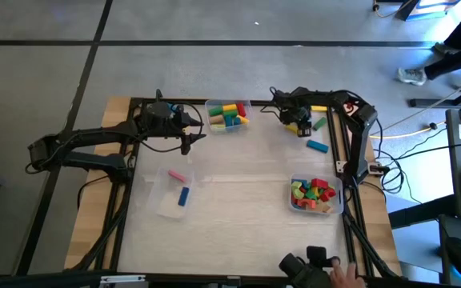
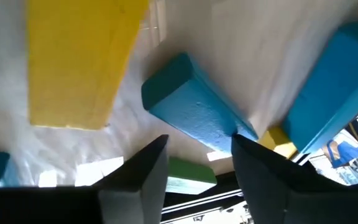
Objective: Sort blocks by size
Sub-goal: Put the blue rectangular block into the bottom left transparent bin
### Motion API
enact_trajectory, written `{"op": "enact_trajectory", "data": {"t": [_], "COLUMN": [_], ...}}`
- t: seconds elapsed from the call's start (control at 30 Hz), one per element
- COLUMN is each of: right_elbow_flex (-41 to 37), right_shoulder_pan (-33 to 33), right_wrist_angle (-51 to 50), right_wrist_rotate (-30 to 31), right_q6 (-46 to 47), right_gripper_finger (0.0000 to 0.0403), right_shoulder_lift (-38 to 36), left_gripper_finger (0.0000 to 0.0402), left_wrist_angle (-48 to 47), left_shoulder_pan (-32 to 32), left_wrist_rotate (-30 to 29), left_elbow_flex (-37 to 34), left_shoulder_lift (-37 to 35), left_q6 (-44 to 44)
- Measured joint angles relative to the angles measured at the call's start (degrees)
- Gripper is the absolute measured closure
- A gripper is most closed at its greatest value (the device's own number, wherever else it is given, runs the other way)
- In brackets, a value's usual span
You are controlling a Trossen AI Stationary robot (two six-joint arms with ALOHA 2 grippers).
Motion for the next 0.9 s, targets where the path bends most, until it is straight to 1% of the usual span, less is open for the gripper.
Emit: {"op": "enact_trajectory", "data": {"t": [0.2,0.3,0.37,0.47,0.57,0.73,0.9], "right_elbow_flex": [1.1,2.4,3.1,2.9,2.8,2.8,2.8], "right_shoulder_pan": [0.4,0.8,1.1,1.1,1.0,1.0,0.6], "right_wrist_angle": [-1.0,-1.8,-1.4,0.1,1.1,2.8,5.3], "right_wrist_rotate": [2.9,2.9,1.4,-1.6,-3.7,-4.7,-8.1], "right_q6": [0.0,0.0,-0.5,-2.8,-3.2,-4.8,-5.8], "right_gripper_finger": [0.0164,0.0145,0.0139,0.0138,0.0145,0.0168,0.0195], "right_shoulder_lift": [0.0,0.0,0.0,0.0,0.0,0.0,0.0], "left_gripper_finger": [0.0183,0.0183,0.0183,0.0183,0.0183,0.0183,0.0183], "left_wrist_angle": [-0.1,-0.1,-0.1,-0.1,-0.6,-0.6,-0.7], "left_shoulder_pan": [0.0,0.0,0.0,0.0,0.0,0.0,0.0], "left_wrist_rotate": [0.0,0.0,0.0,0.0,0.0,0.0,0.0], "left_elbow_flex": [0.0,0.0,0.0,0.0,0.0,0.0,0.0], "left_shoulder_lift": [0.0,0.0,0.0,0.0,0.0,0.0,0.0], "left_q6": [0.0,0.1,0.1,0.2,0.1,0.2,-0.4]}}
